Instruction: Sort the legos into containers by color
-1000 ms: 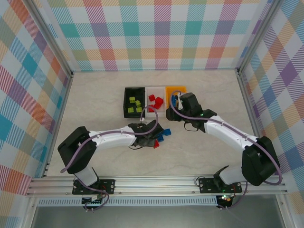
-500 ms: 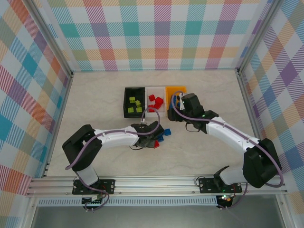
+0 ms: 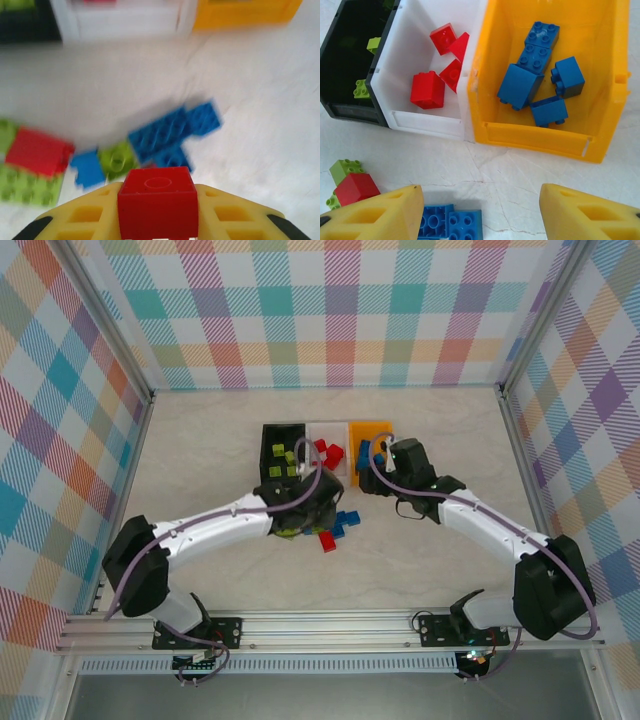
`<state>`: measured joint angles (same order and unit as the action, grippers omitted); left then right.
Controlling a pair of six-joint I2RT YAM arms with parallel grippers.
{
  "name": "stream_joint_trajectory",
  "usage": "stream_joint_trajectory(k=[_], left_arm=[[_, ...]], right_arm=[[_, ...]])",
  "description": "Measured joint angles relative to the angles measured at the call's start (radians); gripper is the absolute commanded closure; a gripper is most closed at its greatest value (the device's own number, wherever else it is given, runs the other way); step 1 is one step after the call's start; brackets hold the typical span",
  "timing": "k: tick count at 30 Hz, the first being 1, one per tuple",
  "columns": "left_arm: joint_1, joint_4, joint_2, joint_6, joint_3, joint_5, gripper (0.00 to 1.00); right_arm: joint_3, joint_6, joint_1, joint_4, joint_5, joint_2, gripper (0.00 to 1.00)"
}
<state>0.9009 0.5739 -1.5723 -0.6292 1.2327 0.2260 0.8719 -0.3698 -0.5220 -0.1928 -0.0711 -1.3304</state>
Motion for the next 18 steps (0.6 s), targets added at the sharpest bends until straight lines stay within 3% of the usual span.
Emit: stream_joint_trajectory(k=[6, 12, 15, 18], left_arm=[[-0.154, -0.001, -0.286, 0.09, 0.388, 0.011, 0.71], [-0.209, 0.08, -0.561, 0.133, 0.65, 0.053, 0.69], [-0.211, 0.131, -0.661, 0.141, 0.752, 0.056, 0.6], [-0.211, 0.164, -0.701, 0.15, 0.796, 0.053, 0.42]], right_arm=[[-0.037, -0.011, 0.006, 0.004, 0.006, 0.009, 0.36], [-0.073, -0.014, 0.006, 0.02, 0.06, 0.019, 0.4], [-0.102, -0.015, 0.003, 0.031, 0.103, 0.032, 0.39], [-0.142, -0.025, -0.021, 0.039, 0.14, 0.058, 0.37]])
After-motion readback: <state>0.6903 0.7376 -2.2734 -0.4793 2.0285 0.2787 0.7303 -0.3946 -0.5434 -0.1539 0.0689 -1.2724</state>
